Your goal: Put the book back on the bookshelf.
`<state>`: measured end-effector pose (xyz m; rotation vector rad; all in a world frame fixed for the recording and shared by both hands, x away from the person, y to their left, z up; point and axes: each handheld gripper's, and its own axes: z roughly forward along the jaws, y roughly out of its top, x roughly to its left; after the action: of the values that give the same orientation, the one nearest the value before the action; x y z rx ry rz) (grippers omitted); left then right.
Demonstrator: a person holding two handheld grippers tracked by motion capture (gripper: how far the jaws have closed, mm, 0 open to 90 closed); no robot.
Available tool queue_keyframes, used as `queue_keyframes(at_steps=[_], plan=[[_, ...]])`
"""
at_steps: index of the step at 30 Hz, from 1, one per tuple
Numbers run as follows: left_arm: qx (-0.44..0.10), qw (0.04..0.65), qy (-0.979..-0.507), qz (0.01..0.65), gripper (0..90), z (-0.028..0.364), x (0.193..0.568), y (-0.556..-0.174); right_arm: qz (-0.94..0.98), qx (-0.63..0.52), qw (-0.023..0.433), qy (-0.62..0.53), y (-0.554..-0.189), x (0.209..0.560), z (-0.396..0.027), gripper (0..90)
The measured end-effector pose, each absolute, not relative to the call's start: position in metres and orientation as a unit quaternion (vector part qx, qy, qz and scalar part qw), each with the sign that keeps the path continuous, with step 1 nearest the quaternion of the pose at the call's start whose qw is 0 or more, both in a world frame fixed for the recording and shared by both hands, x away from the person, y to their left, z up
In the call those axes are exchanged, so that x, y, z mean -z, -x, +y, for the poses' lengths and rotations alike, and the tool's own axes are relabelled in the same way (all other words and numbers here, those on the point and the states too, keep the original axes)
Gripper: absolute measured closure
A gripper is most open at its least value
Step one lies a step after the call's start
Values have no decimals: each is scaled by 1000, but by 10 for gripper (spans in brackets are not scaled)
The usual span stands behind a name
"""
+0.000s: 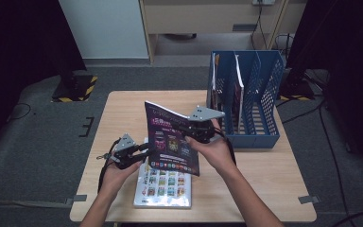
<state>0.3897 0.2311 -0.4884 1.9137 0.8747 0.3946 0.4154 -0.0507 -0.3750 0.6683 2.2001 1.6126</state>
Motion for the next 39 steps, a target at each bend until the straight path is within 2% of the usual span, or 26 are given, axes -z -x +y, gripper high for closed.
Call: queue_keyframes(at_steps=[18,23,34,39], plan=[[-156,463,-789,371,453,228,497,-393,757,-584,183,-230,-418,362,-55,839],[-163,448,-792,381,346,228,499,-395,754,-584,193,-230,-421,360,-56,839],[-165,425,-793,403,225,232,503,-399,742,-591,203,-242,-424,355,-64,839],[-171,414,-784,429,135,235,505,-401,740,-590,208,-246,-425,354,-68,839]])
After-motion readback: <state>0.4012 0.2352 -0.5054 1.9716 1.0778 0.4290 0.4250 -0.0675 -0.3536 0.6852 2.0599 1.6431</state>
